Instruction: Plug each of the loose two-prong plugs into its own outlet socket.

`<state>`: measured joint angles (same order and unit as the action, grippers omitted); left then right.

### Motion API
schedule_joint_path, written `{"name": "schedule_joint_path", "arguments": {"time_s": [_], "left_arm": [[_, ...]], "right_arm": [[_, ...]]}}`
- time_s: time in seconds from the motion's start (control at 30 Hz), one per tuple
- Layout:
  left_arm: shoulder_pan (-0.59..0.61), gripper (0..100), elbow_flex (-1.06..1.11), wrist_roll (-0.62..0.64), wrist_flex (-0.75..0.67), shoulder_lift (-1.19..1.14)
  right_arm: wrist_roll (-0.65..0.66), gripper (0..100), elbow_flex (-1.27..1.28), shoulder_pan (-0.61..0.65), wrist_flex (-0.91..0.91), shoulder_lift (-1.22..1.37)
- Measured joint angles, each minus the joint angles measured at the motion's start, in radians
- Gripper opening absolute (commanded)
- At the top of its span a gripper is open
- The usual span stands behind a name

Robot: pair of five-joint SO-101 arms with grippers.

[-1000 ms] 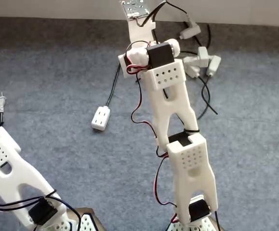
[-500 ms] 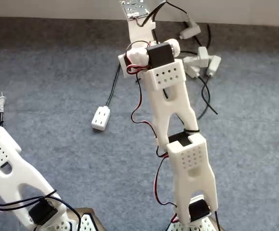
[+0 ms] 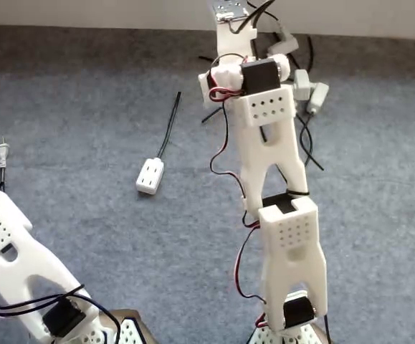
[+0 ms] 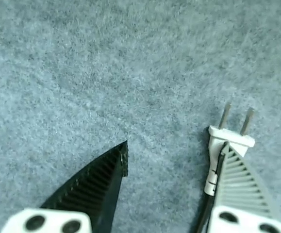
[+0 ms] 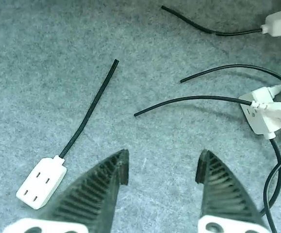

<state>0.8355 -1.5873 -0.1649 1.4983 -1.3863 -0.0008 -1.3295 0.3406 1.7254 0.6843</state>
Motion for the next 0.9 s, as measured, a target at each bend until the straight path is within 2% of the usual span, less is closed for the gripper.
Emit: {"name": "schedule_joint_path", "arguments": {"time_s": [0.43,0.73,0.9], "left_arm": [[-0.069,28,-0.003,0.02,-0.002,0.0],[-0.172,28,0.003,0.02,0.041,-0.012],[-0.176,28,0.003,0.052,0.048,-0.012]], "right_arm": [[0.0,22.8,0.0,-0.003,0.0,0.0],[0.0,22.8,0.0,-0.006,0.0,0.0],[0.0,22.8,0.0,-0.005,0.0,0.0]]}}
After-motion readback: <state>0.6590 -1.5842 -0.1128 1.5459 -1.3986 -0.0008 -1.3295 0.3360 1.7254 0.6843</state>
